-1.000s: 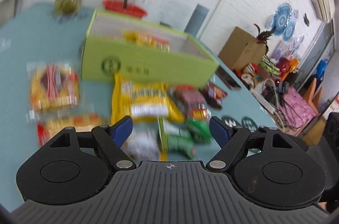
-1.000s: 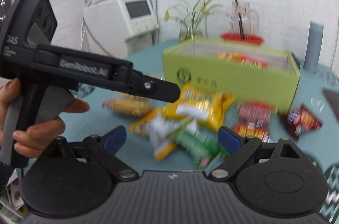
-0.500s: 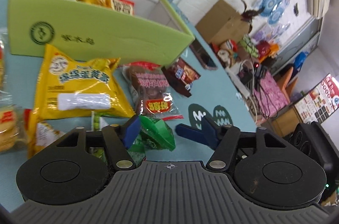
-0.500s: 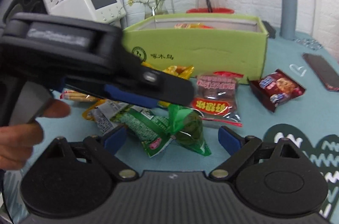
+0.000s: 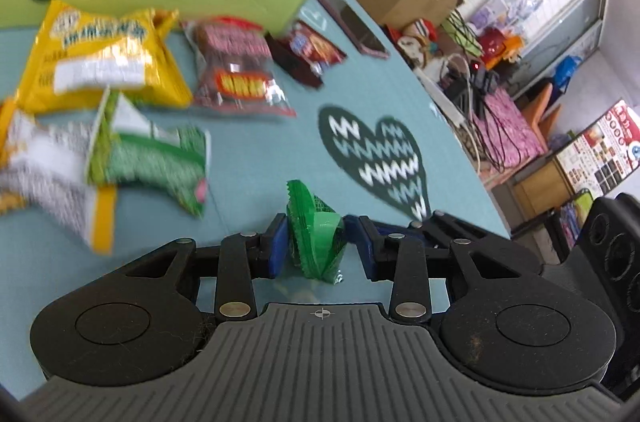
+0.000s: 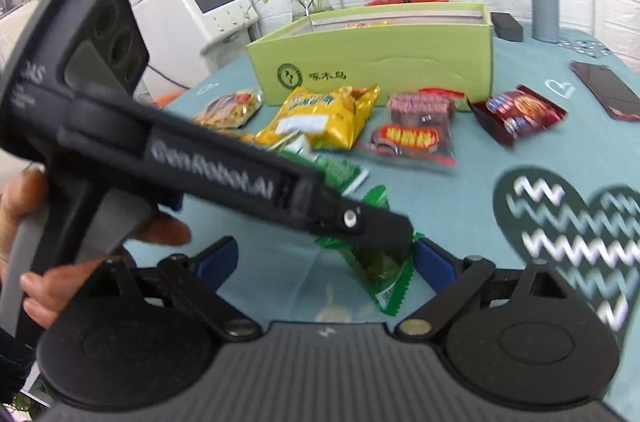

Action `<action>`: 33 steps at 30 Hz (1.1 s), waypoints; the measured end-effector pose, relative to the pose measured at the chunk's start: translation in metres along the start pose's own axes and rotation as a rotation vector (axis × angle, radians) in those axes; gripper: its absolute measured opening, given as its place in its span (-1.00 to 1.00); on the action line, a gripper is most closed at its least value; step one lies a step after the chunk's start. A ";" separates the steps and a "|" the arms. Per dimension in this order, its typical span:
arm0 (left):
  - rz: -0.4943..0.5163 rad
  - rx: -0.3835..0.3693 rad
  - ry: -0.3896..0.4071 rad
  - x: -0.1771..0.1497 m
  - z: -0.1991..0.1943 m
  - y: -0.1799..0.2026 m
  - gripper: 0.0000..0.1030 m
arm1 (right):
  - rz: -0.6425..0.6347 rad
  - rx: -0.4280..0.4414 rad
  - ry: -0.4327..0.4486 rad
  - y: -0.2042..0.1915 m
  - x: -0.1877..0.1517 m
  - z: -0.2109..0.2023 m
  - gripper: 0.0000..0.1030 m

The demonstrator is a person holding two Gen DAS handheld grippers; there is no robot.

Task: Organize snacks
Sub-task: 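Grasp the green-wrapped candy with the left gripper, then lift the green candy into the box and open the left gripper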

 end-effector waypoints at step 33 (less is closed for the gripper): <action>0.104 0.088 0.244 0.085 -0.066 0.010 -0.83 | -0.159 -0.191 0.180 0.009 0.102 -0.007 0.05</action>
Point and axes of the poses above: each gripper's, at about its wrist camera, not at the fingertips, and z roughly the way its jaws point, y to its right, x to its top, the point moved 3 cm from there along z, roughly the way its jaws point, and after that the axes turned 14 degrees about -y, right-handed, at the moved point
